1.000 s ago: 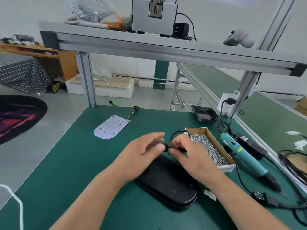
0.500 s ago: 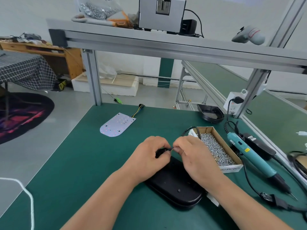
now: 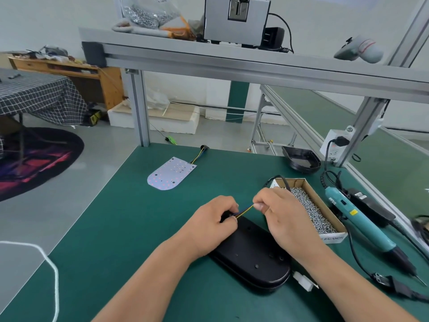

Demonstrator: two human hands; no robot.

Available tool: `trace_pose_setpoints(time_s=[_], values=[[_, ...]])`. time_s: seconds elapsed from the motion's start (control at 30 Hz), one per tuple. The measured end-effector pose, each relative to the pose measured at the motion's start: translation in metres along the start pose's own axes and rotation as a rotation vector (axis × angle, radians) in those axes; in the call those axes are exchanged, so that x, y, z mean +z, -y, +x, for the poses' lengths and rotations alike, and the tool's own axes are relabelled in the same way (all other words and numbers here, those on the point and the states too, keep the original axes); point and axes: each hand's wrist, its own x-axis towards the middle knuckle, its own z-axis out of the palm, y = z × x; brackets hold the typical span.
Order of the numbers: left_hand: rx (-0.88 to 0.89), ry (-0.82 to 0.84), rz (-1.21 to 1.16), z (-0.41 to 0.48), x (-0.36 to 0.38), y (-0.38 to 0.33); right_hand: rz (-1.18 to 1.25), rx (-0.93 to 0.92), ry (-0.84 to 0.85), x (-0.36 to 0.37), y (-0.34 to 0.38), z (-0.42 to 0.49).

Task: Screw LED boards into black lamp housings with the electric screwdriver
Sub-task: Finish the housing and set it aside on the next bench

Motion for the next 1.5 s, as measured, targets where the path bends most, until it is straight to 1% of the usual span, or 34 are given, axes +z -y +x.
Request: trace_pose_setpoints(time_s=[0.2,0.37,0.5,0.63,0.73,0.8,0.9,1.0,1.07,1.13,1.2,1.27,1.37,1.5], values=[[-0.034,0.021,0.014,-0.003,0.000,-0.003,0.063,0.091,0.025,0.000,0.002,-0.003],[-0.047,0.067,-0.008,-0.004,-0.004,-0.002,0.079,0.139,0.002,0.002,0.001,-0.004],[-0.098,0.157,0.041,-0.004,-0.007,0.003,0.234,0.227,-0.063,0.000,-0.004,-0.003],[-0.092,0.061,0.120,0.000,-0.009,0.000,0.320,0.266,-0.109,0.001,-0.007,-0.003],[-0.125,0.007,0.072,0.003,-0.012,-0.001,0.231,0.271,-0.040,0.000,-0.009,0.000],[-0.151,-0.039,-0.028,0.004,-0.012,-0.001,0.166,0.218,-0.021,-0.002,-0.006,0.002],[-0.166,-0.062,-0.238,0.006,-0.006,-0.006,0.051,0.066,0.030,-0.010,0.000,0.005],[-0.165,-0.069,-0.301,0.006,0.001,-0.007,-0.022,0.007,0.126,-0.009,0.002,0.006],[-0.185,-0.081,-0.375,0.005,0.001,-0.008,0.035,0.070,0.123,-0.005,-0.001,0.007],[-0.187,-0.100,-0.503,0.006,0.001,-0.007,0.161,0.199,0.077,-0.008,-0.007,0.009],[-0.182,-0.118,-0.622,0.006,0.001,-0.004,0.251,0.283,0.050,-0.013,-0.011,0.010],[-0.171,-0.111,-0.664,0.006,0.003,-0.004,0.301,0.341,0.048,-0.014,-0.013,0.010],[-0.198,-0.081,-0.742,0.006,0.005,-0.005,0.304,0.387,-0.014,-0.008,-0.013,0.009],[-0.213,-0.020,-1.018,0.006,0.004,-0.010,0.342,0.416,-0.046,-0.002,-0.016,0.009]])
